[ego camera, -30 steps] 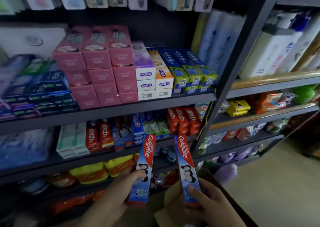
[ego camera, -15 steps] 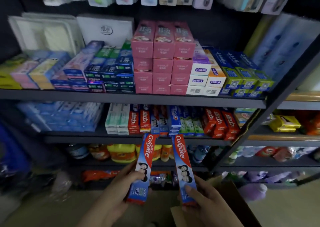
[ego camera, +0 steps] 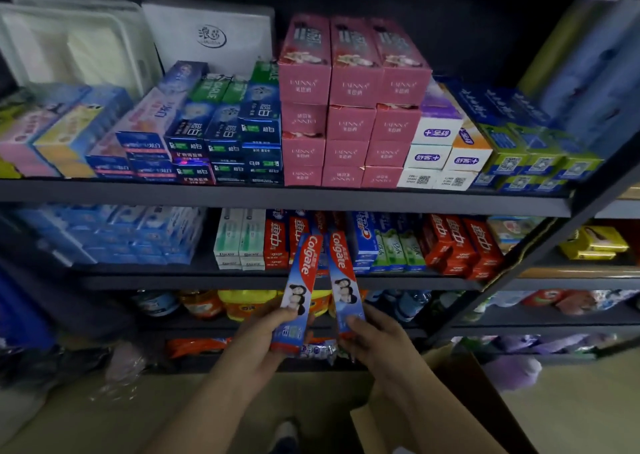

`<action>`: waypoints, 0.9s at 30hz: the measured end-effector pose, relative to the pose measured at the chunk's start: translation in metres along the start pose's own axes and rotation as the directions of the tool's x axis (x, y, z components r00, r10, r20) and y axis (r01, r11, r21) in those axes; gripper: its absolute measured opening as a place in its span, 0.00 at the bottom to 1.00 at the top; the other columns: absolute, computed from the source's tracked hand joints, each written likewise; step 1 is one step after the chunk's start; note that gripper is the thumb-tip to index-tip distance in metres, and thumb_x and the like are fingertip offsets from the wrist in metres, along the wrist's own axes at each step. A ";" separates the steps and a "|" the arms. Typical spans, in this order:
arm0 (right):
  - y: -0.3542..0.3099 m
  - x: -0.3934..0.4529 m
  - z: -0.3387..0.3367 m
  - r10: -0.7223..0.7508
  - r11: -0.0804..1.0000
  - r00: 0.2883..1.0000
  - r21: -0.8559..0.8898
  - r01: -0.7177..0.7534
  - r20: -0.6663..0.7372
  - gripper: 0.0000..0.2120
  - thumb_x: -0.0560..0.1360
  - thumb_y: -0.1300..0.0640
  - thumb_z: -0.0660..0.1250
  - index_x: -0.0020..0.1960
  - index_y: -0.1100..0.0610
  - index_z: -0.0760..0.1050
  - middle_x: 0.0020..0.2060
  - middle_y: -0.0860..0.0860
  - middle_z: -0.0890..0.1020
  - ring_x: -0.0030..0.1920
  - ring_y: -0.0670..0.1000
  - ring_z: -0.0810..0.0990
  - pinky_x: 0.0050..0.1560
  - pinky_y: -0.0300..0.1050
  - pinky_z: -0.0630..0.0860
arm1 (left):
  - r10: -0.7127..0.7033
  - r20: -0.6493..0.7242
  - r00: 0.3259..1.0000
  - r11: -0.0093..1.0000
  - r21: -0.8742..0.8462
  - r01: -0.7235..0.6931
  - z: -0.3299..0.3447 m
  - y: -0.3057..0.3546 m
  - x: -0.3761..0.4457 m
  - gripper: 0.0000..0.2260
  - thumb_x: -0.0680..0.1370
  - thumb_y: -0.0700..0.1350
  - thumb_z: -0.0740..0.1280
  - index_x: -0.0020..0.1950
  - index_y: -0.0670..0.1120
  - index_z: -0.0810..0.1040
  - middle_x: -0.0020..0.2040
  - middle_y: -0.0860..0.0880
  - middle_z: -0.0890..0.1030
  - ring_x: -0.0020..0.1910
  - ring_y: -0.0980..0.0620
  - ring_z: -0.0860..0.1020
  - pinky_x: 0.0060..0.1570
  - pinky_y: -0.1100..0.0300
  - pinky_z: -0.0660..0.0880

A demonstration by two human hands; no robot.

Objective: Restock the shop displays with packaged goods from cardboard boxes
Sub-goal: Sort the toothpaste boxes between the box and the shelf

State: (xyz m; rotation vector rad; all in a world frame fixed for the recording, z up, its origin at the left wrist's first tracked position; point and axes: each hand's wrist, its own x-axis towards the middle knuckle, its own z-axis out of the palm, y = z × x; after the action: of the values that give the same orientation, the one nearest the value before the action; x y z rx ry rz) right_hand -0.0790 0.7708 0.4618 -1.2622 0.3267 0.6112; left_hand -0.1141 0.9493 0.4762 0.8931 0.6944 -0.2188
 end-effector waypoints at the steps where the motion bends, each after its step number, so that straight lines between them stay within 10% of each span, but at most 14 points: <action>1: -0.005 0.010 0.004 -0.019 1.000 1.000 0.007 0.019 -0.010 0.08 0.78 0.65 0.64 0.54 0.55 0.76 0.43 0.50 0.86 0.43 0.51 0.85 0.39 0.41 0.80 | 0.013 -0.013 1.000 1.000 0.003 -0.013 0.003 0.005 0.009 0.19 0.70 0.35 0.69 0.60 0.36 0.75 0.49 0.37 0.83 0.44 0.44 0.82 0.37 0.53 0.79; 10: -0.015 0.081 0.013 0.023 0.993 0.990 0.122 -0.006 -0.137 0.08 0.79 0.63 0.63 0.57 0.59 0.76 0.47 0.57 0.85 0.48 0.57 0.84 0.52 0.51 0.80 | 0.027 0.025 0.999 0.989 0.141 -0.030 0.045 0.026 0.081 0.09 0.76 0.41 0.68 0.56 0.46 0.77 0.54 0.44 0.82 0.53 0.44 0.81 0.56 0.44 0.77; 27: 0.004 0.087 0.016 0.089 0.995 0.963 0.064 -0.075 -0.253 0.14 0.76 0.57 0.67 0.61 0.55 0.71 0.53 0.54 0.81 0.50 0.51 0.82 0.43 0.42 0.78 | -0.178 -0.126 0.976 0.975 0.110 0.192 0.048 -0.008 0.110 0.13 0.76 0.43 0.66 0.59 0.41 0.76 0.54 0.39 0.81 0.52 0.42 0.80 0.54 0.49 0.77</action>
State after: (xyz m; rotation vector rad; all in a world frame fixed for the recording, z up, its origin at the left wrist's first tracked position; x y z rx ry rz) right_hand -0.0135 0.8087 0.4160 -1.2822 0.6087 0.5066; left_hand -0.0114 0.9189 0.4210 0.9635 0.8808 -0.3820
